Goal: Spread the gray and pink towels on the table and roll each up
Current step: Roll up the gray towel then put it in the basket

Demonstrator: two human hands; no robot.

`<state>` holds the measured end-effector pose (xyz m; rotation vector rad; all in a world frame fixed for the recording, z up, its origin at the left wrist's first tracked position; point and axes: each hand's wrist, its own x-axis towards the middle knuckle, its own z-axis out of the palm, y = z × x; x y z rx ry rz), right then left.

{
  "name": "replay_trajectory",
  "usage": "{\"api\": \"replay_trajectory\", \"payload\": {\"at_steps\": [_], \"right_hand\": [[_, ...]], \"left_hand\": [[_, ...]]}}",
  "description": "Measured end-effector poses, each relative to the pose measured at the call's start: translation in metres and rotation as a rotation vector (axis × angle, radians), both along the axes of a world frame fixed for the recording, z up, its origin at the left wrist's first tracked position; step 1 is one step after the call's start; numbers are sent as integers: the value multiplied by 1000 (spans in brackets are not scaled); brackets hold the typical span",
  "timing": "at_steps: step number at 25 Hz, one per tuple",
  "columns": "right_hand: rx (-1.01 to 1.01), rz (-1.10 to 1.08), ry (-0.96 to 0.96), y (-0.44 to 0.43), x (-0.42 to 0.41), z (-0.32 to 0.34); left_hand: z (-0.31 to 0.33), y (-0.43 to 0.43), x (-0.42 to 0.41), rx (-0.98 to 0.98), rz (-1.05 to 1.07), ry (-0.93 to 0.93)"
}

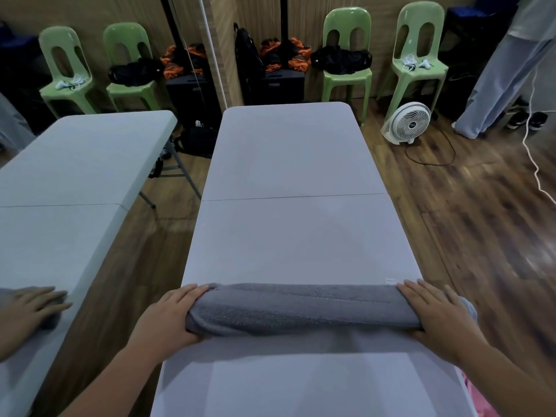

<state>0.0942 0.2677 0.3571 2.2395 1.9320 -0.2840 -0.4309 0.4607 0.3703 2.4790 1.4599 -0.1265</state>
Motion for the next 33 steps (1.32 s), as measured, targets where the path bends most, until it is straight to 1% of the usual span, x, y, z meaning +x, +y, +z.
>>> {"api": "replay_trajectory", "payload": {"at_steps": [2,4,8,11,13,15,18,19,20,21,22,23,24,25,26,27,28,30,31,32,33], "right_hand": [[-21,-51,12,2,7,6],[13,-86,20,8,3,9],[79,-167,54,11,-26,8],[77,-240,42,8,-50,5],[62,-277,66,7,-72,4],[81,-318,168,6,-104,1],[151,-375,464,6,-160,1],[160,-387,575,7,-176,3],[156,-402,682,8,-188,7],[145,-416,772,10,-195,12],[130,-422,823,11,-198,17],[111,-399,816,13,-197,23],[85,-344,750,15,-193,28],[55,-270,636,19,-187,33],[15,-204,509,24,-181,35],[-24,-156,392,30,-178,36],[-51,-126,300,39,-178,37],[-51,-78,159,54,-188,34],[-54,-49,105,59,-193,30],[-68,-19,66,62,-194,26],[-80,9,48,63,-192,23]], "left_hand": [[-3,0,4,18,6,-34],[-4,-3,10,45,49,-71],[-7,-20,38,11,332,-222],[-9,-37,59,2,496,-267],[-6,-50,77,-58,597,-291],[3,-71,101,-146,644,-286],[6,-113,139,-253,546,-247],[5,-126,151,-337,516,-260],[6,-136,161,-459,506,-320],[9,-141,169,-602,538,-433],[13,-143,175,-777,632,-580],[15,-143,177,-952,744,-694],[20,-140,176,-1090,797,-783],[26,-136,171,-1164,746,-818],[32,-132,166,-1188,628,-779],[35,-125,162,-1184,500,-697],[42,-115,159,-1138,361,-590],[59,-86,162,-931,15,-403],[69,-69,168,-775,-162,-343],[79,-50,173,-602,-292,-308],[89,-31,177,-419,-376,-273]]}}
